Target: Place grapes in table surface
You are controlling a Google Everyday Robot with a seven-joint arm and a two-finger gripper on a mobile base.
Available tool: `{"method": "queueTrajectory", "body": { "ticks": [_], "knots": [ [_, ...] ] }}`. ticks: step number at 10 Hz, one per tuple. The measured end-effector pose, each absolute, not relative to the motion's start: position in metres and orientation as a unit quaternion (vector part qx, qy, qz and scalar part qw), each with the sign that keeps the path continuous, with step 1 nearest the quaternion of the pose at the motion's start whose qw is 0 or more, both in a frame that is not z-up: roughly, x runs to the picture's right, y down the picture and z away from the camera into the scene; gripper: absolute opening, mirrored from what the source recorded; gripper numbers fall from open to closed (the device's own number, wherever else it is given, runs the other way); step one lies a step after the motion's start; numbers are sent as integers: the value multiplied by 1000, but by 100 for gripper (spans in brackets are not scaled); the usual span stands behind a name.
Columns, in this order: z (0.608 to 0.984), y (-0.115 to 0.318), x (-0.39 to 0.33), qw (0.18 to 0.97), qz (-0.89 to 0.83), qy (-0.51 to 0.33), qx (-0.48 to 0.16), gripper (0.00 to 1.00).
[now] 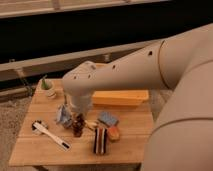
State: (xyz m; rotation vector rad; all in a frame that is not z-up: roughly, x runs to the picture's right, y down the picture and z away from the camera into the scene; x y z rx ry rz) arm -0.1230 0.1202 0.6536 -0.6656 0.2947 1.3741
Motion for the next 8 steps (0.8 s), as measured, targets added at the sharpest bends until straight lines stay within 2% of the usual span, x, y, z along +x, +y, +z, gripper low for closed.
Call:
{"method": "queueTrajectory", "body": {
  "ticks": [2, 8],
  "knots": [
    [654, 126, -128, 716, 612, 132, -310, 68],
    [656, 128, -131, 716, 607, 126, -320, 68]
  ]
}}
